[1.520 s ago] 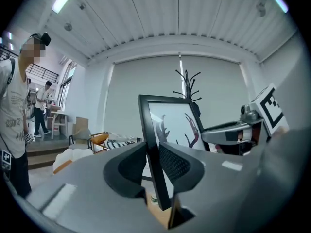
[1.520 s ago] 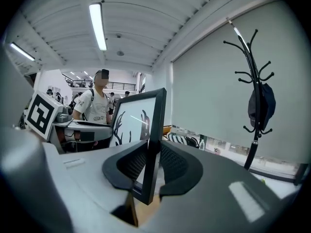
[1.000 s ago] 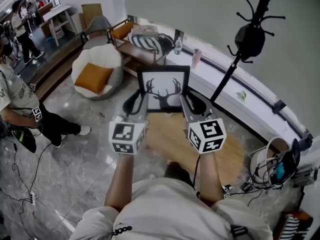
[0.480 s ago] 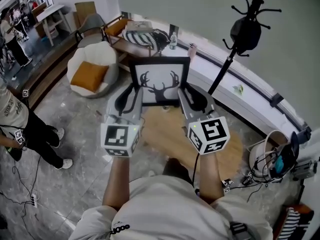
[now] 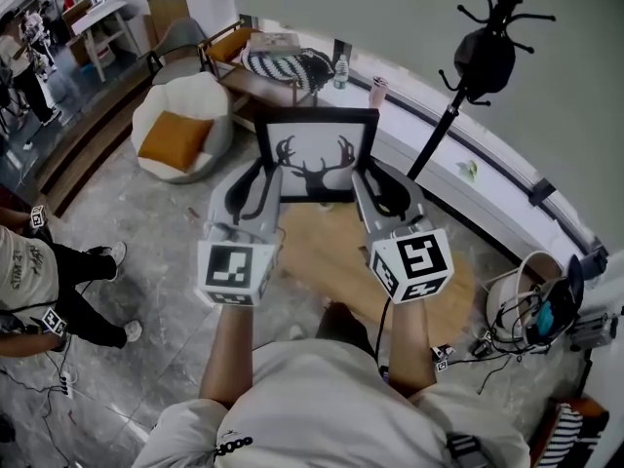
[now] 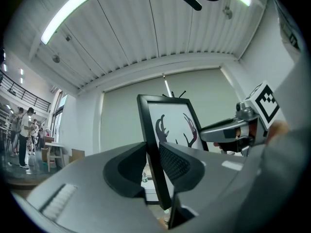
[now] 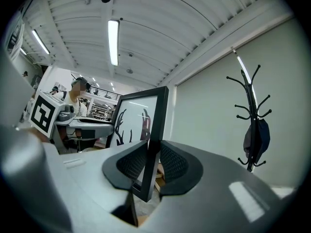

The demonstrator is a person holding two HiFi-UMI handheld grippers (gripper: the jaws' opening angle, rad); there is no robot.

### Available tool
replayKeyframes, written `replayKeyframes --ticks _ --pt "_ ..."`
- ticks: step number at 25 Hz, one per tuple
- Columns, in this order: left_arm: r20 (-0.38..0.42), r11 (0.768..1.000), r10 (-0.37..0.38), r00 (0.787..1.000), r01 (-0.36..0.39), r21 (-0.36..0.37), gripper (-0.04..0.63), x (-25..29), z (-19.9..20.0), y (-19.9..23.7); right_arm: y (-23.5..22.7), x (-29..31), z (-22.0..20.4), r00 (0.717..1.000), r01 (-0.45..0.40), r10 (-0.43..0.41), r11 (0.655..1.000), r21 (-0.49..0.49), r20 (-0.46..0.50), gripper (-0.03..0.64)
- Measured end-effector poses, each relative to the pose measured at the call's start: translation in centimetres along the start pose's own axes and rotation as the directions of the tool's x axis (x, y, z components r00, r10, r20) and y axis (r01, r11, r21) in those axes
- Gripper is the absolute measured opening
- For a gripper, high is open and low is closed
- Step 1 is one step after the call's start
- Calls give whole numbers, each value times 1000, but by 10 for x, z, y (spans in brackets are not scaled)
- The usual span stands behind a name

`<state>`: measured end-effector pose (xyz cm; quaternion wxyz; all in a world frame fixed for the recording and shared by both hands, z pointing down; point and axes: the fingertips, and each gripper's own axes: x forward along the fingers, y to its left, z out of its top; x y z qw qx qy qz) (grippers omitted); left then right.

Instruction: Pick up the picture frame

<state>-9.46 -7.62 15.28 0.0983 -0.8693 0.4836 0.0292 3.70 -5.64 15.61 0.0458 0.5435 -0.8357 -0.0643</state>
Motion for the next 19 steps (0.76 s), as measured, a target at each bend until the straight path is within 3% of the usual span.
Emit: replayKeyframes --ticks 19 --pt "-21 999 -4 1000 3 -32 89 4 -10 3 2 1 -5 999 4 -4 1000 -13 -32 81"
